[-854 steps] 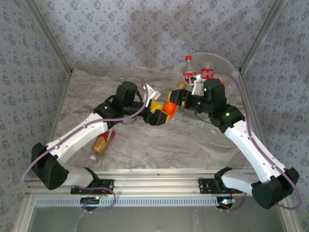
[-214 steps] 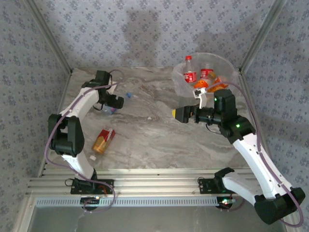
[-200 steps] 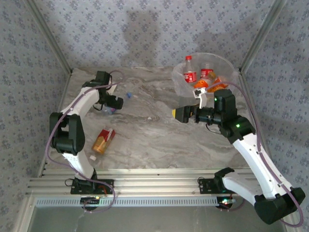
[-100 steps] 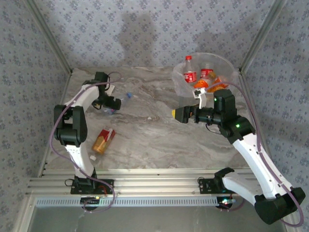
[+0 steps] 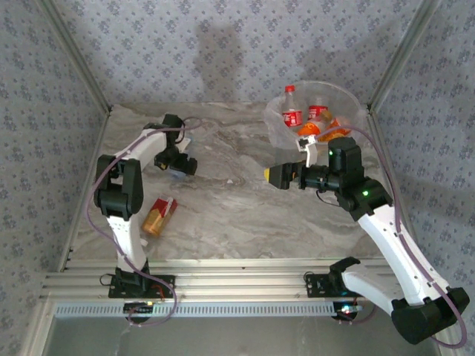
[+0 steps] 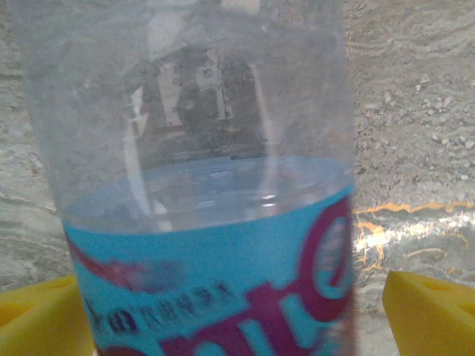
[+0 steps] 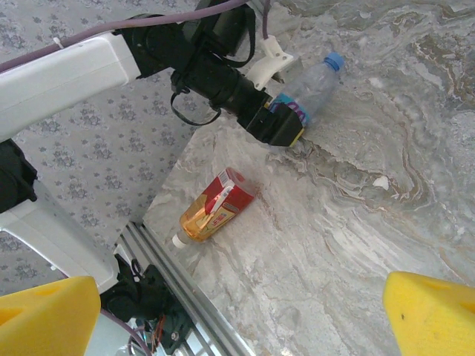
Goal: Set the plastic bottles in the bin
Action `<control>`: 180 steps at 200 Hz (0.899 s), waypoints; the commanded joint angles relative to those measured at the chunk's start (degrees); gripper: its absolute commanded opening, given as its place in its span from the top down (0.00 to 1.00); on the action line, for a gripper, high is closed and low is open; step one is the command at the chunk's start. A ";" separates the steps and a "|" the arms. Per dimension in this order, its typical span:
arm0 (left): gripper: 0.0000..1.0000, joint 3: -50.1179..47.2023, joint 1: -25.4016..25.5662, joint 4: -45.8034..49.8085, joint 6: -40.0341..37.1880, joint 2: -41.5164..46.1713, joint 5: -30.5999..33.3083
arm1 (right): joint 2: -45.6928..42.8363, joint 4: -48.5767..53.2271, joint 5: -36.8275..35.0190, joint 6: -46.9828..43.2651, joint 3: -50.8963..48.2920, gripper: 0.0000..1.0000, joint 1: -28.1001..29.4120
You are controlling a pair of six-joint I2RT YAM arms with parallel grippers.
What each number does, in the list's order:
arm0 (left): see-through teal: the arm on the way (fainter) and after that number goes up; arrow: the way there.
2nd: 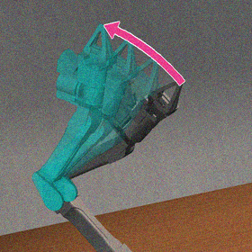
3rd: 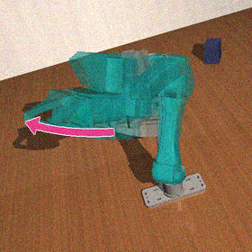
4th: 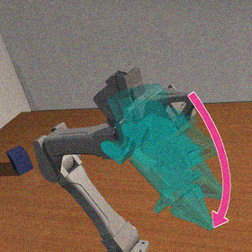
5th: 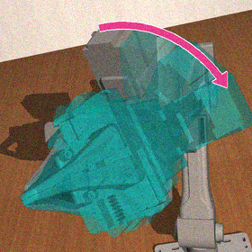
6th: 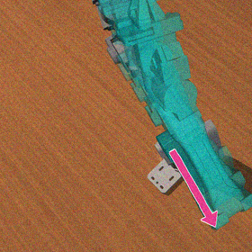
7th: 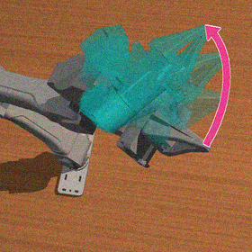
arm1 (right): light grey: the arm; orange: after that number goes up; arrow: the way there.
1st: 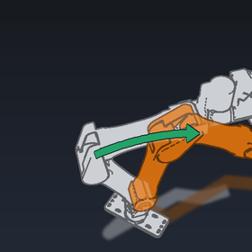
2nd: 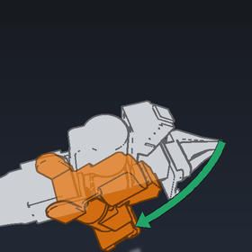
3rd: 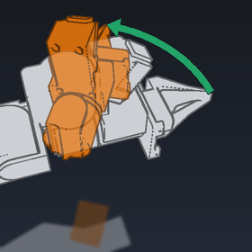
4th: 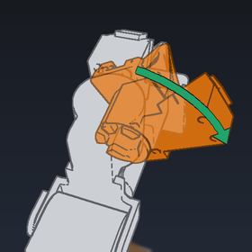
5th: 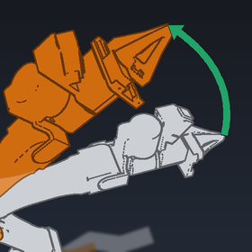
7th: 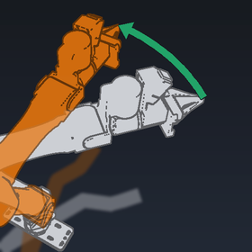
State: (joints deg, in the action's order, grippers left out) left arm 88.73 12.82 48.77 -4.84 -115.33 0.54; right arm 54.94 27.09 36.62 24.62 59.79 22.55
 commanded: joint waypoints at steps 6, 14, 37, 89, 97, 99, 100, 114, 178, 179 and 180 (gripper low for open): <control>0.14 1.96 -0.25 3.56 2.30 -1.80 1.66 | -1.19 1.18 -0.92 -0.29 -0.02 0.00 0.31; 0.15 2.08 -0.21 3.82 2.65 -1.99 1.59 | -1.35 1.21 -0.98 -0.30 -0.09 0.00 0.28; 0.25 2.37 0.05 4.21 2.96 -2.19 1.26 | -1.52 1.47 -1.40 -0.36 -0.11 0.00 0.31; 0.39 2.12 2.01 3.23 2.24 1.28 -5.47 | -2.45 2.55 -7.31 0.75 -0.89 0.00 0.31; 0.39 1.66 2.20 2.19 2.58 2.74 -7.99 | -2.92 2.62 -8.69 1.03 -0.90 0.00 0.26; 0.39 1.46 2.25 1.92 2.63 3.09 -8.64 | -3.02 2.70 -8.99 1.10 -0.90 0.00 0.30; 0.39 1.32 2.27 1.75 2.64 3.36 -8.94 | -3.05 2.70 -9.09 1.16 -0.90 0.00 0.30; 0.39 -0.12 2.71 -0.78 3.15 6.40 -13.79 | -3.53 2.78 -10.61 1.92 -0.89 0.00 0.20; 0.38 -9.84 8.99 -17.41 7.34 21.10 -32.87 | -4.02 -3.90 -15.57 10.97 -2.38 0.00 0.23; 0.38 -10.00 9.12 -17.66 7.45 21.33 -33.18 | -3.99 -4.07 -15.50 10.97 -2.34 0.00 0.22; 0.38 -10.08 9.22 -17.93 7.64 21.48 -33.52 | -4.02 -4.24 -15.43 10.97 -2.33 0.00 0.22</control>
State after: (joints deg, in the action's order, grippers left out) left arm 81.58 19.18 39.42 -0.10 -98.61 -21.34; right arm 51.46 27.46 23.22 31.11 58.63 22.55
